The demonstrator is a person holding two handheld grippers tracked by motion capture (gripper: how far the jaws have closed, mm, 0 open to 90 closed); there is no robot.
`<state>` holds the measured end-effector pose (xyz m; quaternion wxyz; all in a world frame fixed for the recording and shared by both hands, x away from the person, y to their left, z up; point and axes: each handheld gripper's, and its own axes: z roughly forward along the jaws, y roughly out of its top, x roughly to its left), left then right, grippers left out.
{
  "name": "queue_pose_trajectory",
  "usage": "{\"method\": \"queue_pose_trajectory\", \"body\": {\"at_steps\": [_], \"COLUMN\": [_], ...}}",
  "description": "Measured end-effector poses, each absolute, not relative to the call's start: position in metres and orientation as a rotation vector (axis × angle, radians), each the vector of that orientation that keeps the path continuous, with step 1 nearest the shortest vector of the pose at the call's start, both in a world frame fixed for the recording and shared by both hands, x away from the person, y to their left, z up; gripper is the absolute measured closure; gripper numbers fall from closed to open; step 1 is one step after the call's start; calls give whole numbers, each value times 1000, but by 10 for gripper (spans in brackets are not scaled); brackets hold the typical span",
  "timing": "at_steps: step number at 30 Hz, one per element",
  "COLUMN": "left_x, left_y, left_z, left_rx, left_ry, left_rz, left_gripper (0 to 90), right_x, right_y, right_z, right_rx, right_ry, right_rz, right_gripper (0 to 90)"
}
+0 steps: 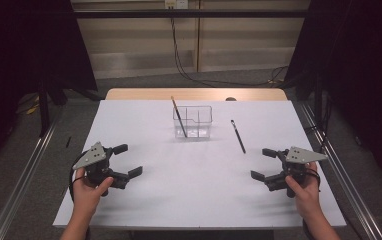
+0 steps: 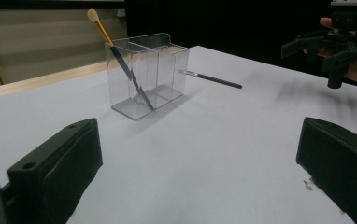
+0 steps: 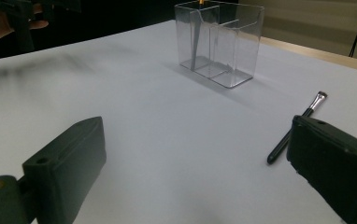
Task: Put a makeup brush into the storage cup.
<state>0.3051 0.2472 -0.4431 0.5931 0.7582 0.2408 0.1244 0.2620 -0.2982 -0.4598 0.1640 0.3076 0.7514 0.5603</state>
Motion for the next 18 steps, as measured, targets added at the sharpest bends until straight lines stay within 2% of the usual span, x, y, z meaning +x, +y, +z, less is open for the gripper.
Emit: {"method": "queue_pose_trajectory", "body": {"at_steps": [18], "left_x": [305], "left_y": [246], "left_z": [-449], "left_rx": [1776], "left_ry": [544], "left_rz": [272], "left_gripper": [4], "right_x": [285], "right_y": [-298], "right_z": [-458], "right_rx": [977], "right_ry": [2096], "right_rz": [1517], "right_gripper": [30]}}
